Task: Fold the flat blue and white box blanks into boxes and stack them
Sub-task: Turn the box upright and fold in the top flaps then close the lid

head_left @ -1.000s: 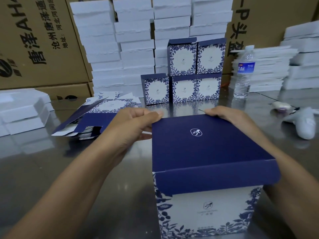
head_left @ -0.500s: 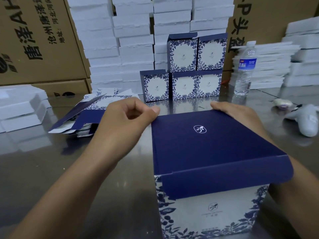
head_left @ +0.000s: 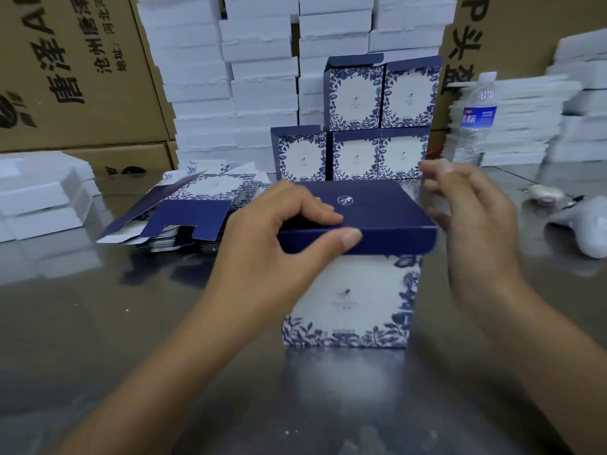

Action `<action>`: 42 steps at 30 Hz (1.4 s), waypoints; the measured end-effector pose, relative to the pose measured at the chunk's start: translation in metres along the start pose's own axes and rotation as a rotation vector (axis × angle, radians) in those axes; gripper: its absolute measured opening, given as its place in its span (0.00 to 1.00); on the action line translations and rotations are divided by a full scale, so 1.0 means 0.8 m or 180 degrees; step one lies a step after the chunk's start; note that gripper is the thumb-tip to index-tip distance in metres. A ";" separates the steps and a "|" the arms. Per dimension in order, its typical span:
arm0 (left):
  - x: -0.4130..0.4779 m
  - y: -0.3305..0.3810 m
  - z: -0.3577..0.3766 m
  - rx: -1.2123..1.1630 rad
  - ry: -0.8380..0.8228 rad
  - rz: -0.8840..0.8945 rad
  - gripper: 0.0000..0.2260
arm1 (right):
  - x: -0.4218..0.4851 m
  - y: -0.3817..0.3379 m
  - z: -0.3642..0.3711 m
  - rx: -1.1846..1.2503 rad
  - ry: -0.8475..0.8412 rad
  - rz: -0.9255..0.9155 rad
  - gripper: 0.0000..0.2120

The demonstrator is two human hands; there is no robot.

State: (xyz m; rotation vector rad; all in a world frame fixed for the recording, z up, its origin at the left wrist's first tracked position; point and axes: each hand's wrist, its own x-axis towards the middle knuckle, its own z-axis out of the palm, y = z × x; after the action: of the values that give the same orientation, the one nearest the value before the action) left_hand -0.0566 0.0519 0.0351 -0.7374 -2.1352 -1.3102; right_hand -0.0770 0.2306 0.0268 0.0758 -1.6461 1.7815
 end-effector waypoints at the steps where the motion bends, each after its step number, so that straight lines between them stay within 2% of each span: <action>1: 0.007 -0.007 0.002 -0.0095 0.0016 -0.0098 0.08 | 0.001 0.002 0.000 -0.0052 -0.0063 -0.0161 0.07; 4: 0.022 -0.023 0.009 -0.0093 0.0078 -0.0142 0.06 | -0.003 0.013 0.006 -0.0052 -0.0432 -0.0419 0.08; 8: 0.019 -0.033 0.029 -0.0195 0.0480 0.0021 0.06 | -0.011 0.024 0.009 -0.1076 -0.0744 -0.1283 0.06; 10: 0.015 -0.033 0.036 -0.0256 0.0643 0.0102 0.06 | -0.011 0.024 0.008 -0.1168 -0.0723 -0.1442 0.05; 16: 0.016 -0.033 0.039 -0.0261 0.0689 0.0211 0.04 | -0.023 0.028 0.012 -0.0938 -0.0723 -0.1377 0.08; 24: 0.015 -0.032 0.039 -0.0243 0.0593 0.0261 0.03 | -0.027 0.036 0.018 -0.0868 -0.0603 -0.1717 0.09; 30: 0.015 -0.034 0.037 -0.0139 0.0484 0.0311 0.04 | -0.022 0.035 0.017 -0.0954 -0.0527 -0.1841 0.06; 37: 0.015 -0.037 0.037 -0.0168 0.0473 0.0334 0.04 | -0.014 0.028 0.007 -0.0687 -0.0535 -0.1425 0.06; 42: 0.014 -0.038 0.041 -0.0065 0.0677 0.0457 0.03 | -0.009 0.024 0.006 -0.0750 -0.0674 -0.1414 0.06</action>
State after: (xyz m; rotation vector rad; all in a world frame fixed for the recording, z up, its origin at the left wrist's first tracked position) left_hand -0.0906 0.0719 0.0108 -0.7116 -1.8691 -1.2754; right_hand -0.0831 0.2242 0.0077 0.4971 -1.8062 1.2717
